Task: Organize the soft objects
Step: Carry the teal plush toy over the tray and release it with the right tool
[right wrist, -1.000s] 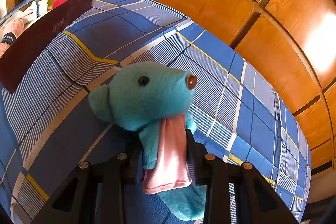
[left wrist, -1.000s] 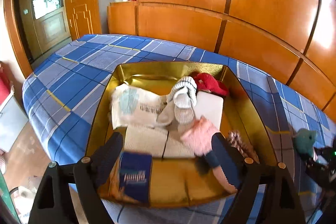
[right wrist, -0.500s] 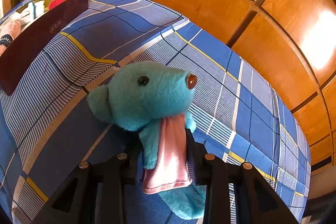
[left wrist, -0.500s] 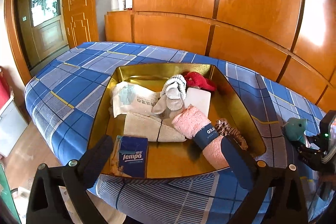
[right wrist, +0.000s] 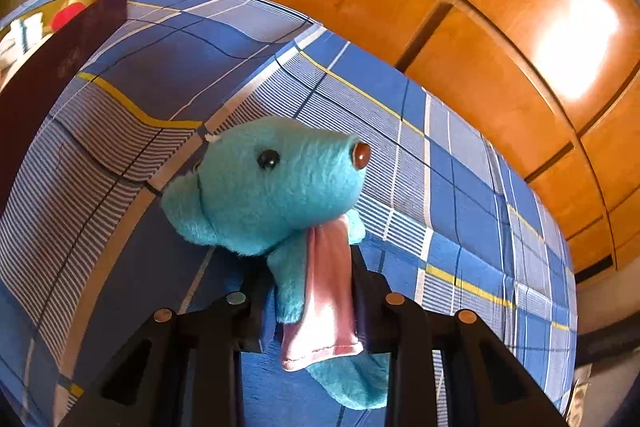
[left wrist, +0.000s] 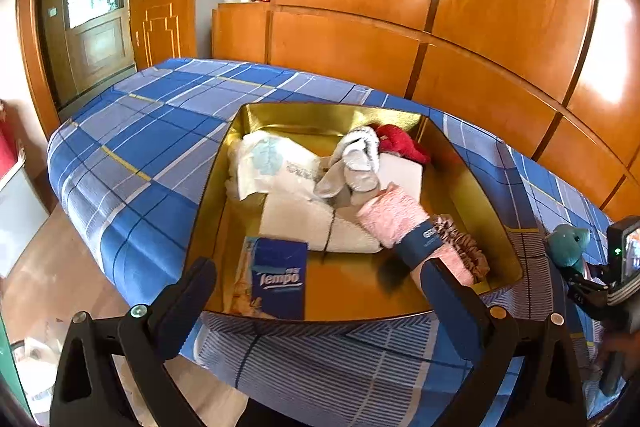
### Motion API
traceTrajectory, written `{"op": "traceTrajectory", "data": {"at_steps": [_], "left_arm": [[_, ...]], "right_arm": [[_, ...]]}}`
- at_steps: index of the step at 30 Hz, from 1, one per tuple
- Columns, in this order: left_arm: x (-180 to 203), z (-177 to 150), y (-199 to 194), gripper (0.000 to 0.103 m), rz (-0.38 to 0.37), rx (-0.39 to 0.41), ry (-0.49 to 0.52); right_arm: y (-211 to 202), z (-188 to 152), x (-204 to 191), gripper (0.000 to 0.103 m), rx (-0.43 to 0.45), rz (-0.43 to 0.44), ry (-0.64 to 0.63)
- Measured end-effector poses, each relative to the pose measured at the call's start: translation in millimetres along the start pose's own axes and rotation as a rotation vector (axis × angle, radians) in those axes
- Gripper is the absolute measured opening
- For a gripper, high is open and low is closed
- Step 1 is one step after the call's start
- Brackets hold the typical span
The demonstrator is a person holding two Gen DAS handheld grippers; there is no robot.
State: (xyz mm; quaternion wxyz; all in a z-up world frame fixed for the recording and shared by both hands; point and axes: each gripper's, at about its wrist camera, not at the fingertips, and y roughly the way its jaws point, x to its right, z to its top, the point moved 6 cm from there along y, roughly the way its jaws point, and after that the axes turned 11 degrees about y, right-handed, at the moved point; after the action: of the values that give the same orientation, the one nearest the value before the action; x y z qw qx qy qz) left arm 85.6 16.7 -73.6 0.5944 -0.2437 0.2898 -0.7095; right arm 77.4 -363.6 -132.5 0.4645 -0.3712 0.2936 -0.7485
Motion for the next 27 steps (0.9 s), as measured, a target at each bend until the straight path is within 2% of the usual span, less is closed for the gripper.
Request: {"op": "traceTrajectory", "data": {"at_steps": [4,10,14,23,25,27], "left_arm": [[-8,-1,0,0.103,0.004,-0.001,-0.027],[-9,0,-3,0.103,0.006,0.008,-0.028],[-10,0,-4,0.103,0.009,0.007,-0.025],[-27,0,-9,0.103,0.036,0.017,-0.06],[-31,0,-10,0.103,0.039,0.016,-0.066],[-35,0,-10,0.103,0.044,0.014,-0.072]], "right_arm": [[-9,4,7,0.029,-0.046,0.069,0.12],[-55,30,-7,0.029,0.005,0.266,0.227],[-81,45,-36,0.029,0.03,0.374,0.213],[-124,67,-134,0.029,-0.012,0.644,0.172],[-127,75,-153,0.029,-0.027,0.687,0.184],[-126,83,-171,0.029,-0.033,0.686,0.191]]}}
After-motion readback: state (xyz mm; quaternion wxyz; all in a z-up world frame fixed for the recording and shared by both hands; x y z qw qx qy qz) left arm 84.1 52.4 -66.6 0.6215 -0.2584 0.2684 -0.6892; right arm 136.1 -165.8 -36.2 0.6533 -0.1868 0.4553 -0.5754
